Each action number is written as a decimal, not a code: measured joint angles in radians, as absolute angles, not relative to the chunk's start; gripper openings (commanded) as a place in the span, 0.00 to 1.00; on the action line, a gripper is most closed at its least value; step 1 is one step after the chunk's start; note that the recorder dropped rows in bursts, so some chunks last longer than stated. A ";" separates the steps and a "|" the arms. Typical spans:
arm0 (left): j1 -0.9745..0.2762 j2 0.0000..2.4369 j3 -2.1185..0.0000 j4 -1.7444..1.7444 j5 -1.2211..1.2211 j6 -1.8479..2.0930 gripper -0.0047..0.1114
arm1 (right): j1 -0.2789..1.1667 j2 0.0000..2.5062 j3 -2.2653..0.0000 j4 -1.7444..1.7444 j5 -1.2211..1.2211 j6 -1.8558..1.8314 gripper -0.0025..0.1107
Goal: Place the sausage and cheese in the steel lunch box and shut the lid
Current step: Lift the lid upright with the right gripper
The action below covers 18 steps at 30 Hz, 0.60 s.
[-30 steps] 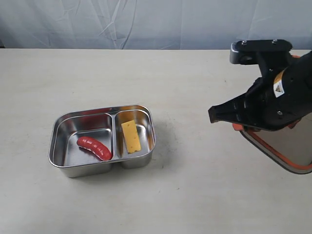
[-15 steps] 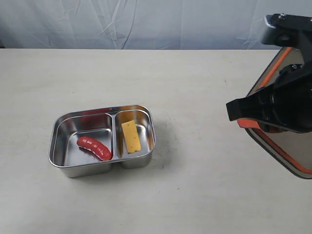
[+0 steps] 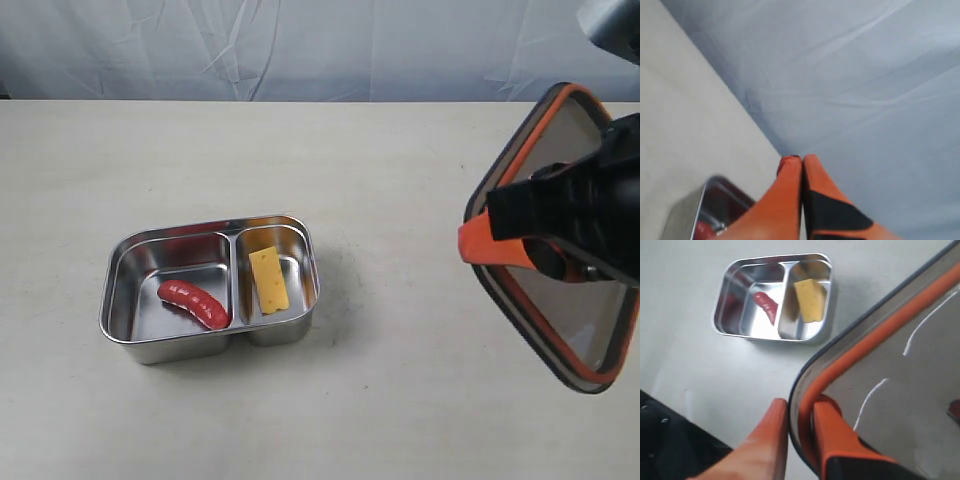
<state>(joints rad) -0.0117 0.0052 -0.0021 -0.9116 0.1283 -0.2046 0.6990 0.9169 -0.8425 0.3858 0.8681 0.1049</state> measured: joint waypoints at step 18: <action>-0.012 0.004 -0.002 -1.235 0.614 -0.075 0.04 | 0.699 0.917 -0.842 0.762 0.821 -0.129 0.02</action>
